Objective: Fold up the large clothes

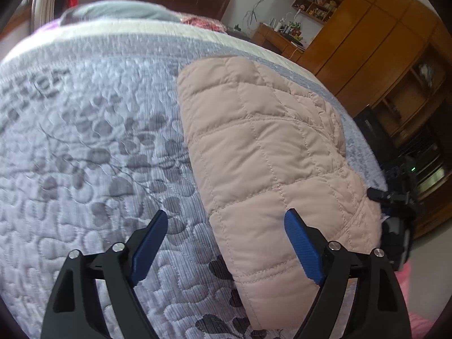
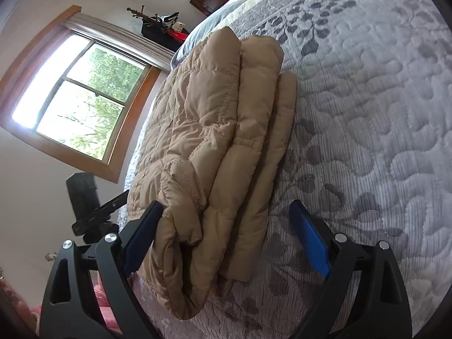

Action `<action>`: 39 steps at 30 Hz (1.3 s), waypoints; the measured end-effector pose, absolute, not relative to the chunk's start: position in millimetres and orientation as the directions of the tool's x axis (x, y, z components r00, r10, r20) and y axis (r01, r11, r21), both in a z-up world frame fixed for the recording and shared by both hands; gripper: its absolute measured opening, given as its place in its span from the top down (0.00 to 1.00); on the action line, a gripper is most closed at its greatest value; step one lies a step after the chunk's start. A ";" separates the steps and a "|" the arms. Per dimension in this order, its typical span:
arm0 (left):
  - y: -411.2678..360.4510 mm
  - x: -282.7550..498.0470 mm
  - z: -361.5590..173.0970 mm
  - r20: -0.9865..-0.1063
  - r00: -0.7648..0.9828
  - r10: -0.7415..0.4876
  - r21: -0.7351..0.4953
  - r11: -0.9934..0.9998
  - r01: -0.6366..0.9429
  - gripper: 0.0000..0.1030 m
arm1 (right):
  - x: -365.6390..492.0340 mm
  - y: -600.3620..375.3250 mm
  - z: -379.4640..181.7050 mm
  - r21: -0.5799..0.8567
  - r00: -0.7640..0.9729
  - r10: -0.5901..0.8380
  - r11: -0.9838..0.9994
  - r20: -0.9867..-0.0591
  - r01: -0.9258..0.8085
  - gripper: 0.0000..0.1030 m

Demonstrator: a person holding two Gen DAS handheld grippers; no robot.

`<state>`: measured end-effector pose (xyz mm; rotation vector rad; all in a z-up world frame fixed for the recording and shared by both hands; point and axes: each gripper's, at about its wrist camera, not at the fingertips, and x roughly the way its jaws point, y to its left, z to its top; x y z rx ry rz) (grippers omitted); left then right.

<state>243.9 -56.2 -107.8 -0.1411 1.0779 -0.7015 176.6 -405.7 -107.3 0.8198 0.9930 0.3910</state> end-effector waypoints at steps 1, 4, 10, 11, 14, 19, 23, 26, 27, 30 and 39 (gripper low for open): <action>-54.7 247.3 -110.7 -0.751 0.263 -0.605 -0.460 0.766 0.448 0.17 | 177.8 -406.7 -109.2 0.765 0.509 0.639 0.641 -0.577 0.063 0.12; -50.3 258.1 -122.2 -0.716 0.197 -0.670 -0.557 0.718 0.418 0.17 | 180.5 -407.5 -111.4 0.777 0.501 0.656 0.627 -0.565 0.055 0.12; -57.4 275.9 -141.9 -0.650 0.067 -0.757 -0.679 0.618 0.397 0.16 | 197.8 -392.9 -118.6 0.776 0.463 0.683 0.630 -0.564 0.017 0.11; -61.2 278.6 -142.8 -0.638 0.052 -0.768 -0.690 0.600 0.405 0.16 | 197.1 -388.8 -120.0 0.776 0.457 0.688 0.631 -0.564 0.009 0.11; -72.9 282.9 -143.9 -0.626 0.025 -0.779 -0.704 0.578 0.413 0.15 | 204.4 -376.5 -121.3 0.768 0.442 0.692 0.641 -0.571 -0.012 0.11; -88.6 279.1 -140.7 -0.651 0.054 -0.758 -0.668 0.604 0.435 0.15 | 216.5 -354.7 -118.3 0.742 0.423 0.691 0.668 -0.587 -0.061 0.19; -90.7 268.2 -130.2 -0.665 0.107 -0.739 -0.626 0.630 0.459 0.34 | 220.5 -346.0 -111.8 0.725 0.435 0.677 0.685 -0.594 -0.077 0.38; -91.2 257.3 -118.8 -0.657 0.148 -0.739 -0.605 0.635 0.481 0.43 | 215.1 -343.4 -99.0 0.702 0.458 0.659 0.705 -0.596 -0.102 0.51; -89.0 253.3 -114.5 -0.651 0.159 -0.742 -0.602 0.633 0.487 0.43 | 212.8 -340.3 -93.1 0.691 0.467 0.652 0.714 -0.597 -0.112 0.54; -82.9 245.5 -100.8 -0.626 0.188 -0.757 -0.597 0.621 0.508 0.45 | 208.4 -331.5 -76.1 0.667 0.491 0.641 0.729 -0.589 -0.151 0.56; -44.9 269.2 -69.1 -0.549 0.301 -0.780 -0.593 0.618 0.516 0.45 | 261.4 -299.3 -20.4 0.544 0.531 0.589 0.798 -0.609 -0.260 0.57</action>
